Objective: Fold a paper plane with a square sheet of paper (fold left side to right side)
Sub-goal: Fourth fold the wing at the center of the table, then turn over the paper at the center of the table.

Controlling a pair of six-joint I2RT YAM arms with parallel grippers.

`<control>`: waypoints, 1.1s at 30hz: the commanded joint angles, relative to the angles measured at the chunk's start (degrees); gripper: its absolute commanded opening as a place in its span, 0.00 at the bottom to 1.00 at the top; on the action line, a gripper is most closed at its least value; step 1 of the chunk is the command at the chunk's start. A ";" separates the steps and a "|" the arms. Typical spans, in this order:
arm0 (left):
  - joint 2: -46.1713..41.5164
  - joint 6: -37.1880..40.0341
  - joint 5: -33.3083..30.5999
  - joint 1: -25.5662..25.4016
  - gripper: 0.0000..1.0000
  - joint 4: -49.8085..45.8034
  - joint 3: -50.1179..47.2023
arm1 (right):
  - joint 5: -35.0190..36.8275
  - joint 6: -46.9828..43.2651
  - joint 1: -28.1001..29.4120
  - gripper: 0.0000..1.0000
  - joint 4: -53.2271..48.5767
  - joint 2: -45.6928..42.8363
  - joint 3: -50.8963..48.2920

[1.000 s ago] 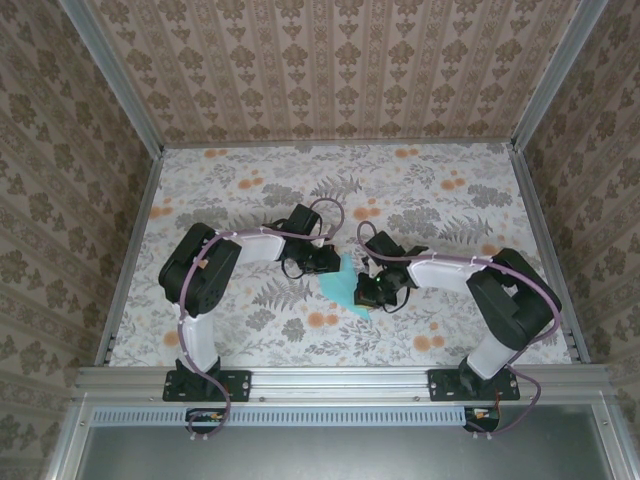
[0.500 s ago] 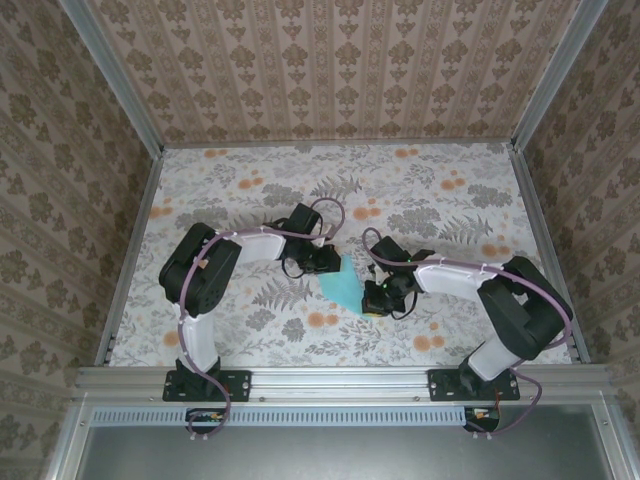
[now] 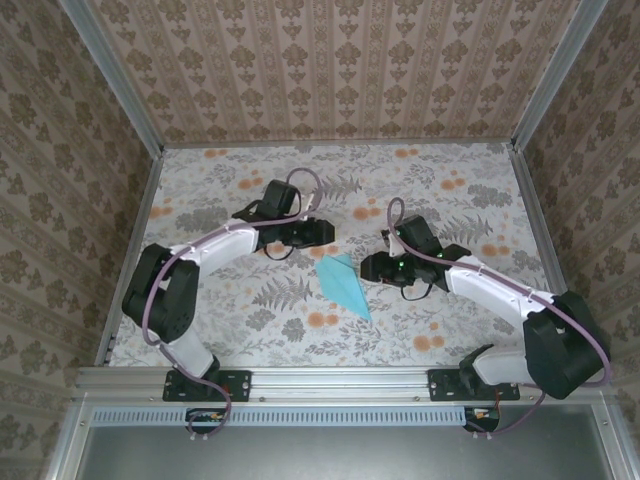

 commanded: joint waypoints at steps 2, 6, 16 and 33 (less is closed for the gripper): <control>1.17 -4.04 1.75 -0.42 0.42 2.32 -5.81 | 1.93 -0.98 -0.37 0.58 5.37 0.25 0.12; 2.46 -5.46 1.06 -1.28 0.42 4.01 -7.46 | -1.50 -4.05 -0.35 0.57 6.48 3.89 1.18; 4.25 -7.67 -0.53 -1.48 0.52 4.46 -8.70 | -6.27 -10.04 -0.26 0.48 9.50 17.82 6.81; 6.65 -8.27 0.70 -2.58 0.55 4.30 -7.04 | -2.35 -10.73 -0.61 0.08 7.34 20.11 7.77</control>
